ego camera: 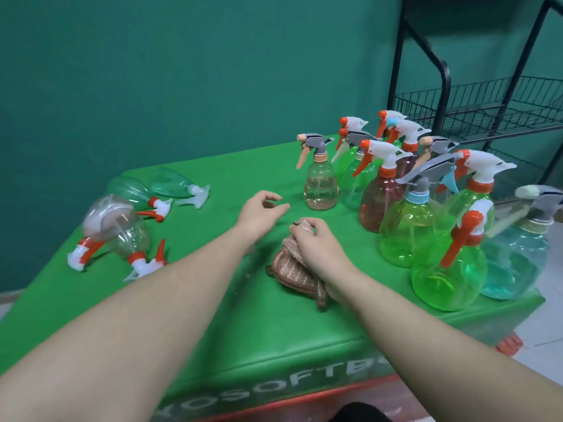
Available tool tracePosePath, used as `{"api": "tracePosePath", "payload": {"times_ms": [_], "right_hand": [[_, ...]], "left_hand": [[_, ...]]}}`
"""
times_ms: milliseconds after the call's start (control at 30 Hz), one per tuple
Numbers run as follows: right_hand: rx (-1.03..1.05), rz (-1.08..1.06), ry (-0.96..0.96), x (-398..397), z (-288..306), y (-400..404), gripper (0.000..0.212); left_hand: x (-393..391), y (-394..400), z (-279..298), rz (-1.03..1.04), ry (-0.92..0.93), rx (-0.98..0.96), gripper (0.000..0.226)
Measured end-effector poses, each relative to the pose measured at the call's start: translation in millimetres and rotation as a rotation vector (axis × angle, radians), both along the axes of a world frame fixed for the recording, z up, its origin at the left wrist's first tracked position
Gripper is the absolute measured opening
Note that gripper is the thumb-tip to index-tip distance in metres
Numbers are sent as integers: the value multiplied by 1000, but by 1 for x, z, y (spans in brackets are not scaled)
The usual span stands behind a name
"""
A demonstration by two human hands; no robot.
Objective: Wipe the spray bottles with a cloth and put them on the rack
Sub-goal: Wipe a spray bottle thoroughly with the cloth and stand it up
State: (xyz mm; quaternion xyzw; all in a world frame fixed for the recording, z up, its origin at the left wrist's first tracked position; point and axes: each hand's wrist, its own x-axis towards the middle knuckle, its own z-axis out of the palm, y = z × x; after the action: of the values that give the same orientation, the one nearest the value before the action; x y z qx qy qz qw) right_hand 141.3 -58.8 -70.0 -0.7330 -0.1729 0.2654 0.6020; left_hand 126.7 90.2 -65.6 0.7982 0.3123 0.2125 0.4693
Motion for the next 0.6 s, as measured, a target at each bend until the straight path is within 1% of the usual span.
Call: {"api": "tracePosePath", "payload": {"times_ms": [67,167,367,467,600], "right_hand": [[4,20,4,-16,3,3,34],[-22,50,-28,-36,6,9,33],[-91,123,-54,-68,9,35,38],[-115,164,-71,-77,8,54,40],[-133,209,-79,-78,4,82,37]], "left_hand": [[-32,3,-4,3,10,29,12],[-78,10,-11,10,28,81,8],[-153,37,-14,18,108,116,12],[-175,61,-14,52,104,141,13],[-195,97,-13,64,88,158,15]]}}
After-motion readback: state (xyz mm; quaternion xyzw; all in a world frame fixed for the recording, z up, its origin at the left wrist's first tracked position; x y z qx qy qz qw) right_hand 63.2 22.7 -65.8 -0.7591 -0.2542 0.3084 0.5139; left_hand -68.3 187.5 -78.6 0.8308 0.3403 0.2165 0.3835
